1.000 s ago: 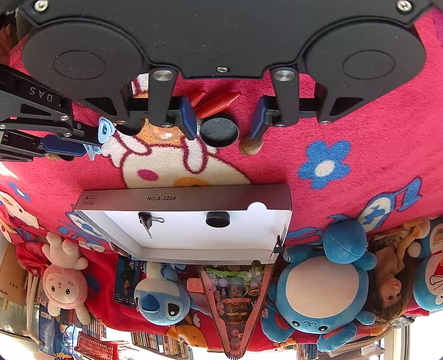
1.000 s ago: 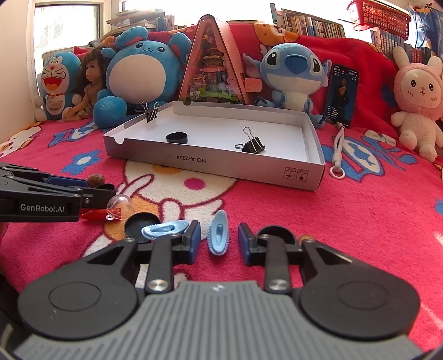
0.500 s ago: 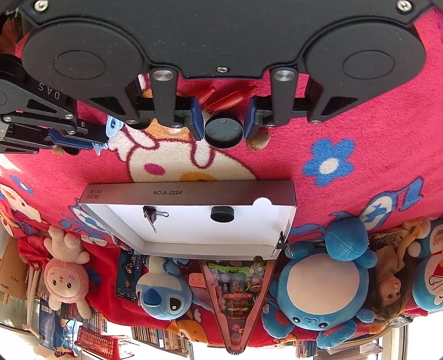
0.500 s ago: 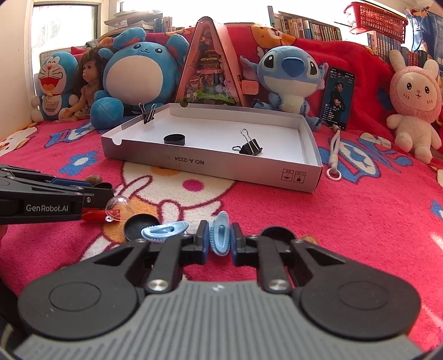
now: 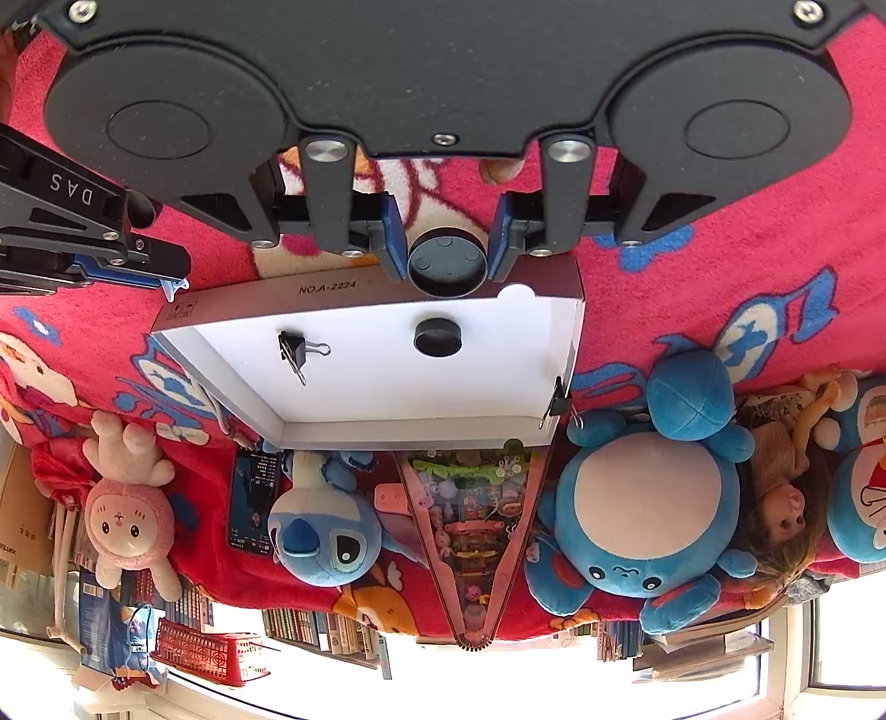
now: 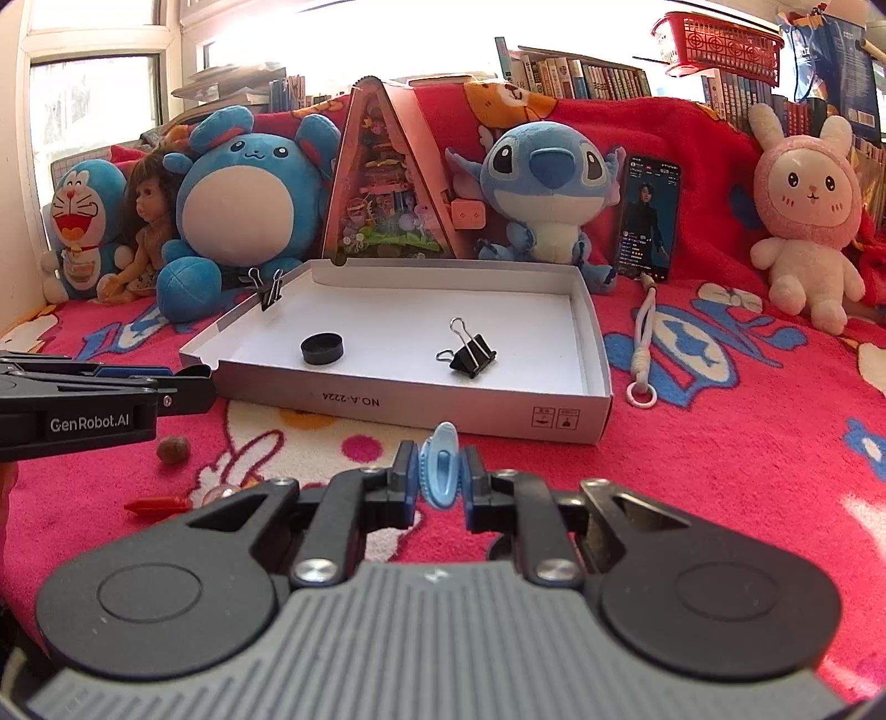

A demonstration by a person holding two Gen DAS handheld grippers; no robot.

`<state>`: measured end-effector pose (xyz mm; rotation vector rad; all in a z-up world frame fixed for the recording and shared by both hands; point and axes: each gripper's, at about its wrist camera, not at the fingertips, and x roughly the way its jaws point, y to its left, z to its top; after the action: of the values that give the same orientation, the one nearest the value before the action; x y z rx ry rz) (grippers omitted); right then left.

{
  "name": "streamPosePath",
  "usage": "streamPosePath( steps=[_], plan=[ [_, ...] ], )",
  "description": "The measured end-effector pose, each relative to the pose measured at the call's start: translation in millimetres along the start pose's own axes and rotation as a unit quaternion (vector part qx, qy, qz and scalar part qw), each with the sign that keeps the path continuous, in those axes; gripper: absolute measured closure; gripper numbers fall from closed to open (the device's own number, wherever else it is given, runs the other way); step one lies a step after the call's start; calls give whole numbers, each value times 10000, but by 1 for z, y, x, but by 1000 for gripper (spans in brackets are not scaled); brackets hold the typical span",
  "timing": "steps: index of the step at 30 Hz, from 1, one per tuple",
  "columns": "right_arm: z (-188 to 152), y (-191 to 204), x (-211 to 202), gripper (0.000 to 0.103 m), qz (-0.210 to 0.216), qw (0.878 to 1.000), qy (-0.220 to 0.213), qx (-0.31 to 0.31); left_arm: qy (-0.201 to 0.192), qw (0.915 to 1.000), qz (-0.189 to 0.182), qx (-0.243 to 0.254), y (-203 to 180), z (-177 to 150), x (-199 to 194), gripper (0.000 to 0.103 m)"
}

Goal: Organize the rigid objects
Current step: 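Carry the black lid with the left tool while the right tool carries the blue clip into the box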

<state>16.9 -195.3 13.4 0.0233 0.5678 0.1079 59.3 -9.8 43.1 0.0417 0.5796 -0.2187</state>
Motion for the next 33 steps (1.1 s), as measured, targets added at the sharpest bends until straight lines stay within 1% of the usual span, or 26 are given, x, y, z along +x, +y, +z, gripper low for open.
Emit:
streamPosePath(
  steps=[4, 8, 15, 19, 23, 27, 29, 33],
  plan=[
    [14, -7, 4, 83, -127, 9998, -90, 119, -34, 9999, -42, -105, 4, 16, 9, 73],
    [27, -17, 14, 83, -257, 9991, -94, 332, -50, 9999, 7, -158, 9, 31, 21, 73],
    [42, -30, 28, 83, -343, 9980, -72, 533, 80, 9997, 59, -220, 14, 44, 43, 73],
    [49, -37, 38, 83, -316, 9972, 28, 675, 163, 9994, 130, -269, 18, 47, 57, 73],
    [56, -48, 52, 83, -277, 9951, 177, 932, 330, 9984, 179, -412, 25, 51, 76, 73],
    [61, -56, 67, 83, -211, 9918, 399, 1192, 453, 9975, 272, -463, 29, 53, 93, 73],
    [63, -58, 75, 83, -206, 9905, 485, 1267, 514, 9971, 262, -496, 30, 54, 101, 73],
    [68, -64, 92, 83, -126, 9852, 690, 1561, 591, 9964, 333, -503, 29, 54, 113, 73]
  ],
)
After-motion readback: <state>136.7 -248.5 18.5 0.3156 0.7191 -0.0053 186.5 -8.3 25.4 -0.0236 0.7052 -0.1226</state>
